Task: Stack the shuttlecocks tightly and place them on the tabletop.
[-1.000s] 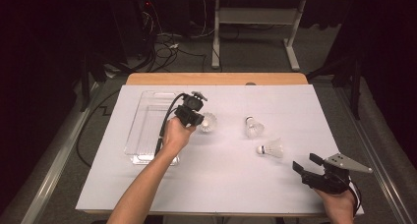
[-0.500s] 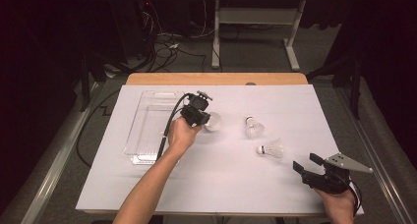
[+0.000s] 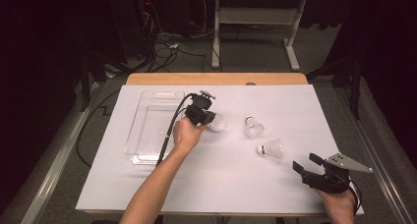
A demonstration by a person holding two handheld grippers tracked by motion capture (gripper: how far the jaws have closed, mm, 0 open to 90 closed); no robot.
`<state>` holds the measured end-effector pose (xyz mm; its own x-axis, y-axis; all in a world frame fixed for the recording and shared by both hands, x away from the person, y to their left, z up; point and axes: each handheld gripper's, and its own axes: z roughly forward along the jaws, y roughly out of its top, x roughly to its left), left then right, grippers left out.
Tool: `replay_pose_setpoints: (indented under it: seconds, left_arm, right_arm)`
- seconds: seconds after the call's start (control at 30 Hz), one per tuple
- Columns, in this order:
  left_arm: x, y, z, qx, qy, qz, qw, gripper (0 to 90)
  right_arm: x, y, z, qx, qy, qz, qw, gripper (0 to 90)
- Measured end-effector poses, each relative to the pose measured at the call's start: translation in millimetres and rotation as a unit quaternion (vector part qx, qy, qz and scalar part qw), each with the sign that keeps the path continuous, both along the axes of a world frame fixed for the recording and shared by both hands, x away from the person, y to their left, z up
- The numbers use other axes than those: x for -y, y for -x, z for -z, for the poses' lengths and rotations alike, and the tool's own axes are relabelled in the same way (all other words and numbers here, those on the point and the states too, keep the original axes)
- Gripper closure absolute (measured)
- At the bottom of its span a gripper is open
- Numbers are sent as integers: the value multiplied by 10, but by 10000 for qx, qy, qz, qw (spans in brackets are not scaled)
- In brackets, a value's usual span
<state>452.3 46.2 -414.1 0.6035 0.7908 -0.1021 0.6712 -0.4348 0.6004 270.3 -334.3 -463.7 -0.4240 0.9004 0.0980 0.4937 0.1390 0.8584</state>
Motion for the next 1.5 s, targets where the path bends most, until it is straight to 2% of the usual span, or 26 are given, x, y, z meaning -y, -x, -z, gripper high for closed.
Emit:
replay_pose_setpoints:
  seconds: [0.83, 1.0, 1.1, 1.2, 1.5]
  left_arm:
    - [291, -57, 78, 89, -87, -101, 9999, 838]
    - [338, -82, 83, 111, -131, -172, 9997, 838]
    - [393, -103, 91, 185, -229, -159, 9994, 833]
    - [430, -110, 104, 103, -247, -153, 9995, 816]
    - [499, -145, 112, 63, -348, -158, 9992, 764]
  right_arm:
    - [-2, -1, 1, 1, 10, -11, 10000, 264]
    - [-3, -2, 1, -13, 9, -20, 10000, 265]
    - [0, -2, 2, -16, 5, -17, 10000, 265]
    - [1, -1, 3, -25, -3, -16, 10000, 265]
    - [7, -1, 4, -24, -4, -22, 10000, 266]
